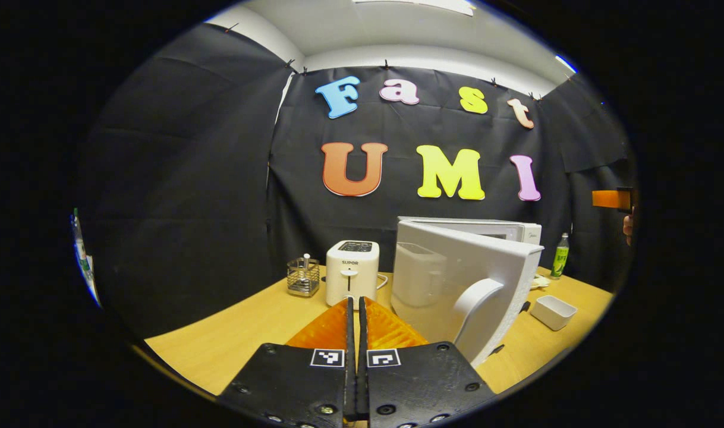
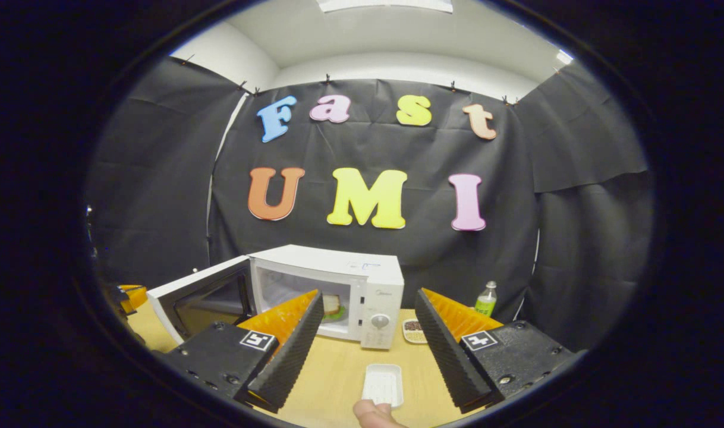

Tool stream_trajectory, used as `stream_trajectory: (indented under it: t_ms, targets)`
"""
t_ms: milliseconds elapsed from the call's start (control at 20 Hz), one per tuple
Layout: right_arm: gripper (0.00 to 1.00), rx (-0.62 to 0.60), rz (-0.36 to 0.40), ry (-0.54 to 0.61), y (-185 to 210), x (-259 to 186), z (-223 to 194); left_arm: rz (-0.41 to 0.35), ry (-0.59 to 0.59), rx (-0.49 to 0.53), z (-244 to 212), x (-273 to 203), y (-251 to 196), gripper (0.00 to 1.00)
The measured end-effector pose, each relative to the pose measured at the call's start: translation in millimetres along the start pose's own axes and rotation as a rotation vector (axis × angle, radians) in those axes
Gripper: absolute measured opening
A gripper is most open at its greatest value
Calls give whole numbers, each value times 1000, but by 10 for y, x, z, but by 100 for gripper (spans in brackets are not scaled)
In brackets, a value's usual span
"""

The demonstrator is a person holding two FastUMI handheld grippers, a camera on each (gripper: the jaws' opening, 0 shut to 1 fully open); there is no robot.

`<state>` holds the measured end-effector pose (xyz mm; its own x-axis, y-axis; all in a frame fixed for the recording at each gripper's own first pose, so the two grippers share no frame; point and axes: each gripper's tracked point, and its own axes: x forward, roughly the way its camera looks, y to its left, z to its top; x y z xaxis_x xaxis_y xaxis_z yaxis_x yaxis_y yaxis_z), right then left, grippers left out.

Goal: Open the microwave oven with the left hand, put the food in, and close the microwave oven.

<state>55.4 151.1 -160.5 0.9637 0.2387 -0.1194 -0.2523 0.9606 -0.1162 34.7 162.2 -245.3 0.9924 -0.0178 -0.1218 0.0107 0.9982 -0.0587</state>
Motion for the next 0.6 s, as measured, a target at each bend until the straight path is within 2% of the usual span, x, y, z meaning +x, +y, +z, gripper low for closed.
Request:
stream_trajectory:
  t_ms: [100,300,400,600]
  targets:
    - [99,30,16,7,-80,-206,5,-39,6,-5,-43,-52,-131,0]
    - [99,62,15,7,-312,-500,1,-114,28,67,-132,-73,-459,0]
    - [99,67,11,2,-402,-632,7,-112,23,106,-133,-66,-549,0]
    - [99,49,-1,-19,-566,-845,42,-163,24,79,-188,-62,-874,0]
